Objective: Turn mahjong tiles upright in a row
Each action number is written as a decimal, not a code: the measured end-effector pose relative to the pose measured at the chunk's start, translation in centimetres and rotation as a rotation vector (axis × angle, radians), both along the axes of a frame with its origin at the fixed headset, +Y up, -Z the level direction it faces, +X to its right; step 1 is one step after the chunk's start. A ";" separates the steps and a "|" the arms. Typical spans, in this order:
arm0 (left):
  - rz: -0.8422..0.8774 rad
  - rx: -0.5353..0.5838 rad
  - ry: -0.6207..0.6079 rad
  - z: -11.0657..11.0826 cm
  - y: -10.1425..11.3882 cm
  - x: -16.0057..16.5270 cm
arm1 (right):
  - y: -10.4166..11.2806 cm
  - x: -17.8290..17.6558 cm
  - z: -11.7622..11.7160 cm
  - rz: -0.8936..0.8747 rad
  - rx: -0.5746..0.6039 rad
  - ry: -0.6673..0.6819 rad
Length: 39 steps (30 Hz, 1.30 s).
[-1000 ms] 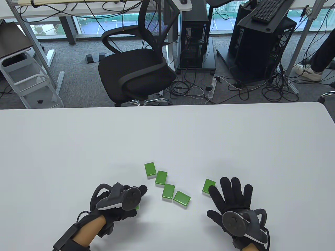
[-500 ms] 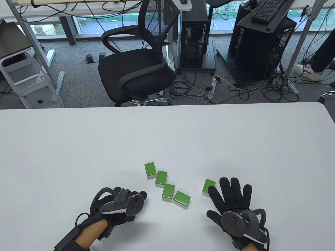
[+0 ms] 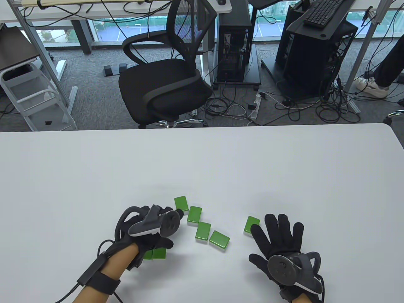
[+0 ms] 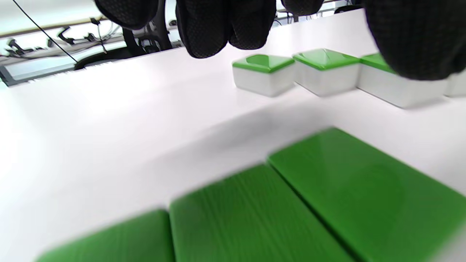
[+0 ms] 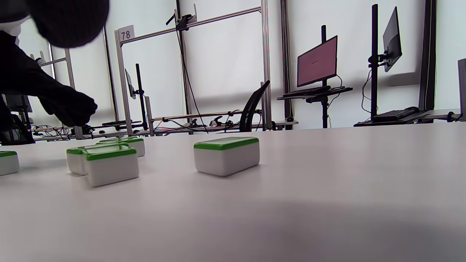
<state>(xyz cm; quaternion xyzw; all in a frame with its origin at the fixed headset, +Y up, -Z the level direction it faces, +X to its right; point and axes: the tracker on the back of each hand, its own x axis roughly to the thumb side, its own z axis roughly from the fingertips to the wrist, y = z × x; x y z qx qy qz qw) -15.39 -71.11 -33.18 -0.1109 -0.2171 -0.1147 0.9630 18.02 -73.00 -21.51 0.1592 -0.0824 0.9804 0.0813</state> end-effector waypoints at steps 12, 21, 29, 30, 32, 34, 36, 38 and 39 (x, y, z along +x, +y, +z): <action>-0.170 0.044 0.140 -5.4 -2.1 3.9 | 0.0 0.0 0.0 -0.008 0.013 0.006; -0.174 -0.066 0.150 -6.8 -4.7 5.1 | 0.0 0.0 0.0 -0.003 0.009 0.009; -0.189 -0.082 0.125 -6.5 -4.6 5.2 | 0.0 -0.1 0.0 0.002 0.005 0.011; -0.191 -0.086 0.118 -6.2 -4.5 5.1 | 0.0 -0.2 0.0 -0.001 0.006 0.012; -0.180 -0.091 0.096 -5.5 -4.1 4.7 | 0.0 -0.2 -0.1 -0.006 0.005 0.013; -0.165 -0.090 0.076 -4.7 -3.5 4.2 | -0.1 -0.2 -0.1 -0.001 0.002 0.015; -0.144 -0.080 0.049 -3.7 -2.7 3.6 | -0.2 -0.2 -0.1 0.008 0.000 0.015; -0.115 -0.083 0.025 -2.7 -2.0 3.0 | -0.2 -0.3 -0.1 0.013 0.000 0.015; -0.098 -0.084 0.010 -2.1 -1.6 2.5 | -0.2 -0.3 -0.1 0.015 0.001 0.014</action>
